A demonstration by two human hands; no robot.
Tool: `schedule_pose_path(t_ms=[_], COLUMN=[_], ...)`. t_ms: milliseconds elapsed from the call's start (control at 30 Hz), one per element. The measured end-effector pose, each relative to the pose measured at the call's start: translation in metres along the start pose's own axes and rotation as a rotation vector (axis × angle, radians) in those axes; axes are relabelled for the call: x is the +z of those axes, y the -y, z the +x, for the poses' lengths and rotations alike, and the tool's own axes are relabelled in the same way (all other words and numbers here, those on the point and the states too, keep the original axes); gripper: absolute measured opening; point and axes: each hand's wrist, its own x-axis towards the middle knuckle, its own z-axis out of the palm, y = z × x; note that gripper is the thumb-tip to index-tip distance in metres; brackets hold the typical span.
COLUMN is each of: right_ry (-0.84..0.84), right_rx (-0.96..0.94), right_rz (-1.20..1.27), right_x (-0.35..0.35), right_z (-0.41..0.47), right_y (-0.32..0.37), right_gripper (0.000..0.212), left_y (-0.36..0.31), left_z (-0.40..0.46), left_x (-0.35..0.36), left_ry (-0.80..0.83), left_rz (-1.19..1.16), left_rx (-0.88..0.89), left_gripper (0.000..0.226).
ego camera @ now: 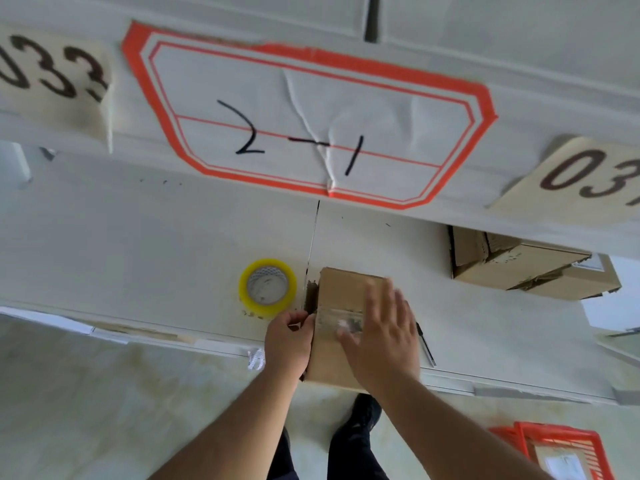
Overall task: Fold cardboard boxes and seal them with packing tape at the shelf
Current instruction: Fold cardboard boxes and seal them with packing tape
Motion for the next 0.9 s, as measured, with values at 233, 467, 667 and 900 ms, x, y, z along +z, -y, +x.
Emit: schedule_pose_path(t_ms=[233,467,667,900], right_ry=[0.228,0.167,0.018,0.005], right_rx=[-0.580,-0.531,-0.564,-0.543], right_rz=[-0.351,-0.441,-0.339,-0.341], right_x=[0.018,0.019,0.024,0.031], right_z=[0.019,0.010,-0.002,0.000], right_y=[0.000,0.014,0.008,0.008], right_gripper=[0.065,0.060,0.054,0.055], left_y=[0.006,0.004,-0.005,-0.042], left_z=[0.004,0.004,0.052,0.089], left_x=[-0.010,-0.031,-0.066,-0.067], left_ry=[0.151,0.314,-0.331,-0.222], left_rz=[-0.046,-0.096,0.164,0.346], left_rx=[-0.023,-0.074,-0.078,-0.252], left_gripper=[0.009,0.017,0.060,0.056])
